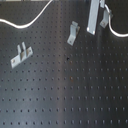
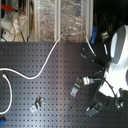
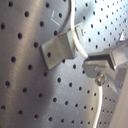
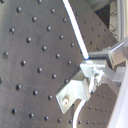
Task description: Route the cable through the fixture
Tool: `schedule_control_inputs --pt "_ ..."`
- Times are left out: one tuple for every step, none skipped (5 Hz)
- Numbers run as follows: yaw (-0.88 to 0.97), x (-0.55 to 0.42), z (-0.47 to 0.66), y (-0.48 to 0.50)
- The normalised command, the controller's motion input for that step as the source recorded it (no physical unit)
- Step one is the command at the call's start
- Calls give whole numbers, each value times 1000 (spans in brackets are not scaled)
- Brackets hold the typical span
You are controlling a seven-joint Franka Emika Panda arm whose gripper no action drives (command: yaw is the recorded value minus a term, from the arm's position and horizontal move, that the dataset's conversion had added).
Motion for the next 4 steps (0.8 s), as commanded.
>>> schedule_control_inputs --pt "0 -16 573 -56" --pt "43 -221 301 123" --pt "43 -388 86 206" --pt "31 -397 2 215"
